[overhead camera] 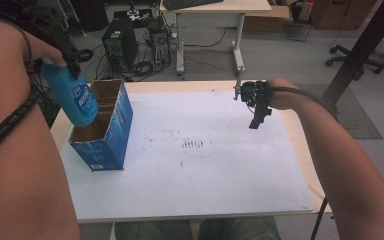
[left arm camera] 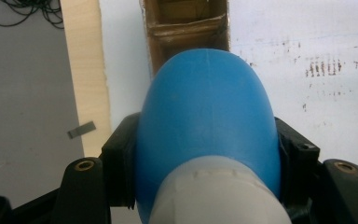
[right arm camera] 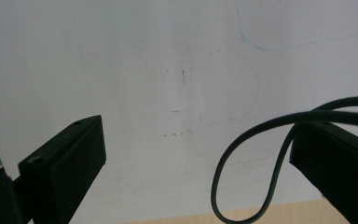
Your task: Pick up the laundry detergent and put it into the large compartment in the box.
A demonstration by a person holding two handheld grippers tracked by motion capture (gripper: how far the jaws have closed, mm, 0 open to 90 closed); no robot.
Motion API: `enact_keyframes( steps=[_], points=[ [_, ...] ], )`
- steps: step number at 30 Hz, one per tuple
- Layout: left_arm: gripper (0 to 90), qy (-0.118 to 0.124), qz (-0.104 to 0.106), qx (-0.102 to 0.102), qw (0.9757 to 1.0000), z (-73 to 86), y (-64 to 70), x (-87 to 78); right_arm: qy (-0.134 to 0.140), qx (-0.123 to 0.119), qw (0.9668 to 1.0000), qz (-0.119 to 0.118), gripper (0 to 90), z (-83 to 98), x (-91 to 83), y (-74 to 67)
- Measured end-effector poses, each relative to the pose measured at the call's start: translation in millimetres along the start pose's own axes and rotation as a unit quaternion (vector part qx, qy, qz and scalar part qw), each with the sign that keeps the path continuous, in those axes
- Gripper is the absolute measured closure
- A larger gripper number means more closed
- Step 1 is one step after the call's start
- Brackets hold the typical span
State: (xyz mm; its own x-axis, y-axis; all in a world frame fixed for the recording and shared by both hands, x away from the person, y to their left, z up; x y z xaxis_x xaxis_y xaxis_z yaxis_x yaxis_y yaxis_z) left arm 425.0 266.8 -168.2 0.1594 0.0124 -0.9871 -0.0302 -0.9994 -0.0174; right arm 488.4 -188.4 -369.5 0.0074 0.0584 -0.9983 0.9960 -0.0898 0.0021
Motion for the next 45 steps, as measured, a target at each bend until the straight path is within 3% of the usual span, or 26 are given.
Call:
enact_keyframes(
  steps=[14, 24, 45],
  points=[
    [37.8, -0.012, 0.009, 0.006, 0.9999, -2.6, -2.2, 46.0, 0.001, 0.000, 0.9999, -0.010, 3.1, -5.2, 13.6, -0.6],
    [37.8, -0.018, 0.011, 0.004, 0.9998, -2.8, -4.1, 67.8, 0.003, -0.003, 0.9999, -0.012, 3.1, -7.2, 17.4, 0.0],
    [37.8, -0.032, 0.008, 0.004, 0.9994, -1.9, -7.3, 112.4, -0.003, 0.000, 1.0000, -0.002, 3.1, -3.3, 1.6, 5.1]
  ],
)
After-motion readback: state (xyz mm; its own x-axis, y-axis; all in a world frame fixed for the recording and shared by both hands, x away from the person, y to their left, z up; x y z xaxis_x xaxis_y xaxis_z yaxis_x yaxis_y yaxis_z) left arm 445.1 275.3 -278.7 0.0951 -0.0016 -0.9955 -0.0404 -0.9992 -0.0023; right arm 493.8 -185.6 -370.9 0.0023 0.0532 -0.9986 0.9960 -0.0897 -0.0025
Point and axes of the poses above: each handheld gripper's, and its own axes: x roughly forward along the jaws, z roughly out of its underside, y roughly to its right, the point moved 8 cm from there along x, roughly forward along the jaws, and after that the axes turned 1 degree about -x, right-handed, at the moved point
